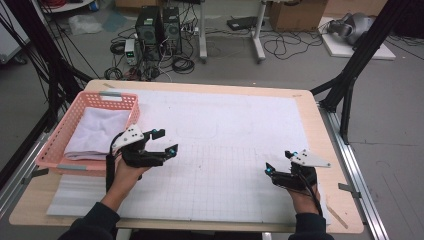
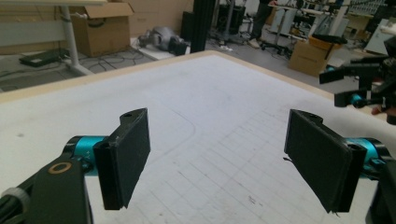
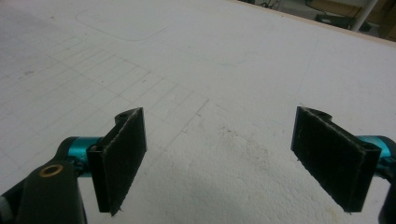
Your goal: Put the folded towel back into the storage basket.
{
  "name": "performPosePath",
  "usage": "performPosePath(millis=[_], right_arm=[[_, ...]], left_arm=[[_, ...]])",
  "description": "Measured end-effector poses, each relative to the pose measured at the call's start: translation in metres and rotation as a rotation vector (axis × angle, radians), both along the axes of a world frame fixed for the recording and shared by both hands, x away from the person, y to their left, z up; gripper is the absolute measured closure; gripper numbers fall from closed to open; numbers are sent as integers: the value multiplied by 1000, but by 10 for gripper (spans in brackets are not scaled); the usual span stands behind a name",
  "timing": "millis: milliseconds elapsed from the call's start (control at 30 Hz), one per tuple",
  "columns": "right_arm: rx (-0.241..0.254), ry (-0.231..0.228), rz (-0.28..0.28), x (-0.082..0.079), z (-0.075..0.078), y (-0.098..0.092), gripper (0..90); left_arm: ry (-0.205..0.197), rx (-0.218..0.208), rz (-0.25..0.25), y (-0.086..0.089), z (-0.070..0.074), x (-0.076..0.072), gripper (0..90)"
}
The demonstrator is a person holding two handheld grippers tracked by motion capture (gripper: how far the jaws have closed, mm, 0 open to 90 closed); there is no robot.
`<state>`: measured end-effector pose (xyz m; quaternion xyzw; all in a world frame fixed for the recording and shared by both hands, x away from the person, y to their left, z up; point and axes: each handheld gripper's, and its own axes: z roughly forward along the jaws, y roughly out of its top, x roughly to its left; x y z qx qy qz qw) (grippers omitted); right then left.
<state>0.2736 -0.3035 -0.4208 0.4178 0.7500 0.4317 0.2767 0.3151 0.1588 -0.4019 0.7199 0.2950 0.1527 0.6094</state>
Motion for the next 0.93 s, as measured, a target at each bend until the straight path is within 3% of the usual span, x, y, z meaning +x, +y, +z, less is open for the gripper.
performPosePath(millis=[333, 933], right_arm=[[-14, 11, 6, -2, -1, 4, 170], [-7, 17, 13, 1, -3, 2, 170]], left_arm=[[39, 41, -30, -12, -22, -8, 235], [65, 47, -27, -12, -27, -7, 233]])
